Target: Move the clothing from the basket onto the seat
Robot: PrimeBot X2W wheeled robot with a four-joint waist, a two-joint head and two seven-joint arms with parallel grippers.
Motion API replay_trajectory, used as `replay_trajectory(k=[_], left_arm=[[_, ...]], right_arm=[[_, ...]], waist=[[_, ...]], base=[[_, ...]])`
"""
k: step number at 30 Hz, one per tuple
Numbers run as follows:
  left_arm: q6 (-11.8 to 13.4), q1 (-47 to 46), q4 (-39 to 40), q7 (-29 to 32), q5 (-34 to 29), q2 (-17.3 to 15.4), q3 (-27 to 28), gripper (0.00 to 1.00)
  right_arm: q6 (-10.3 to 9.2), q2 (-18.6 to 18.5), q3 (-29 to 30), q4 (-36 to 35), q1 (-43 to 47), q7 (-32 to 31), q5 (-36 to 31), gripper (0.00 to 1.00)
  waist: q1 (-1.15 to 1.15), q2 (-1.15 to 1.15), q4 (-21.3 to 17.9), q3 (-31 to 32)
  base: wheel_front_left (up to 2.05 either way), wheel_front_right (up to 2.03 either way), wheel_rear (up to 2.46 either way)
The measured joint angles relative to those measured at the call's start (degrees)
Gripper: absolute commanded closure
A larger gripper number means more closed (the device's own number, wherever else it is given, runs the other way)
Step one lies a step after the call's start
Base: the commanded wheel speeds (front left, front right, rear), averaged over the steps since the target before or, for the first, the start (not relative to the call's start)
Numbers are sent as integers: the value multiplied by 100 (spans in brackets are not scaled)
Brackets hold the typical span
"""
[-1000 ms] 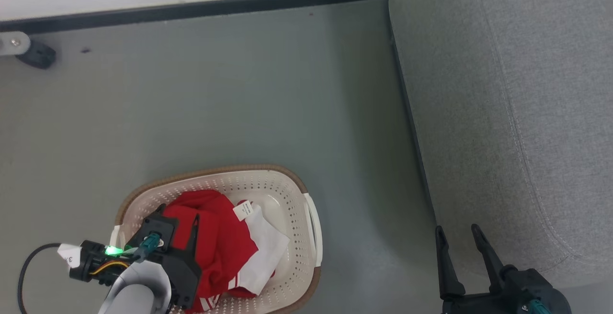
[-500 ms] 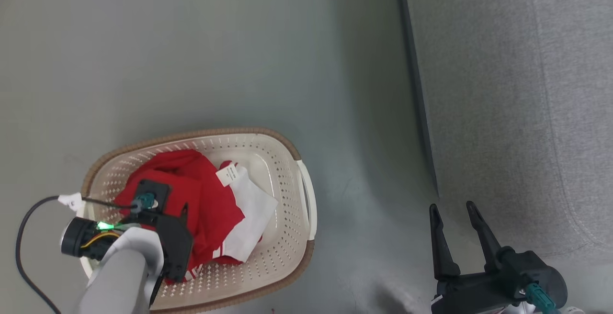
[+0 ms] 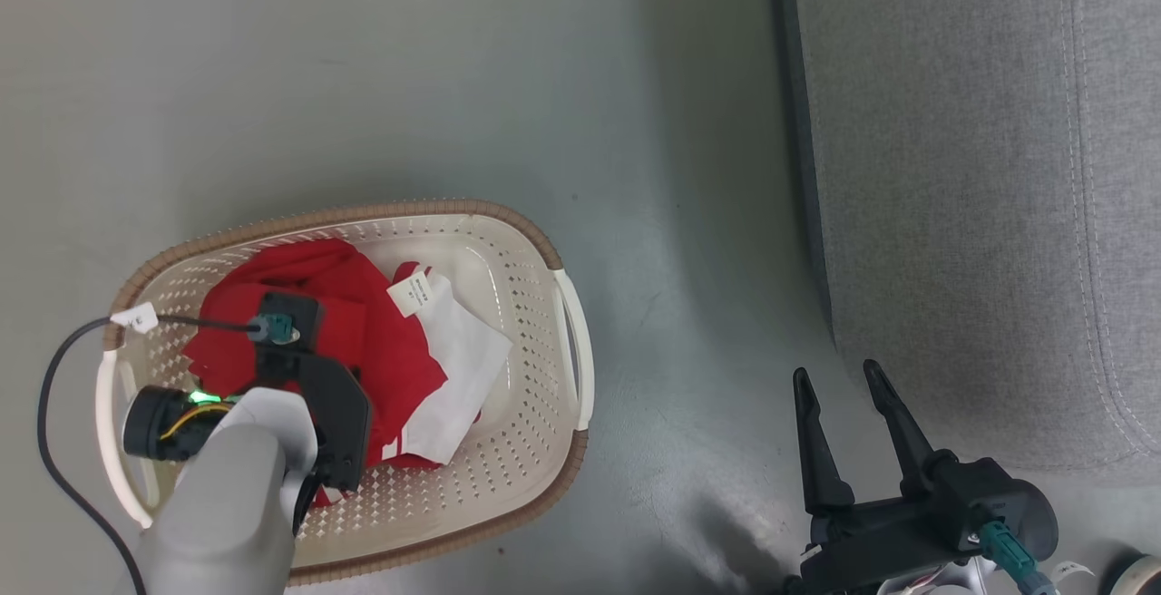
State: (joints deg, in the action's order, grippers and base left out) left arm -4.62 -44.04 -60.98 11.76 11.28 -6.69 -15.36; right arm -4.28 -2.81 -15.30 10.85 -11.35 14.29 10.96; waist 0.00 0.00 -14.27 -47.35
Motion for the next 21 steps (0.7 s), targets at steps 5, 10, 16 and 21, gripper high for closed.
replay_trajectory(k=[5, 10, 16, 21], left_arm=[[-48, -217, -132, 123, 0, 30, -25, 0], [-51, -400, -256, 235, -2, 79, -85, 0], [-37, -575, -433, 385, -67, 86, -176, 0], [130, -700, -579, 436, -145, 88, -230, 0]], right_arm=[[0, 5, -27, -41, -43, 0, 0, 0], [0, 8, -114, -76, -134, 0, 0, 0], [-2, 11, -148, -99, -143, 0, 1, 0], [-22, 13, -154, -114, -237, 0, 1, 0]], waist=[[0, 0, -43, -138], [0, 0, -89, -277], [0, 0, -148, -447], [0, 0, -186, -569]], base=[[0, 0, 0], [0, 0, 0], [0, 0, 0], [0, 0, 0]])
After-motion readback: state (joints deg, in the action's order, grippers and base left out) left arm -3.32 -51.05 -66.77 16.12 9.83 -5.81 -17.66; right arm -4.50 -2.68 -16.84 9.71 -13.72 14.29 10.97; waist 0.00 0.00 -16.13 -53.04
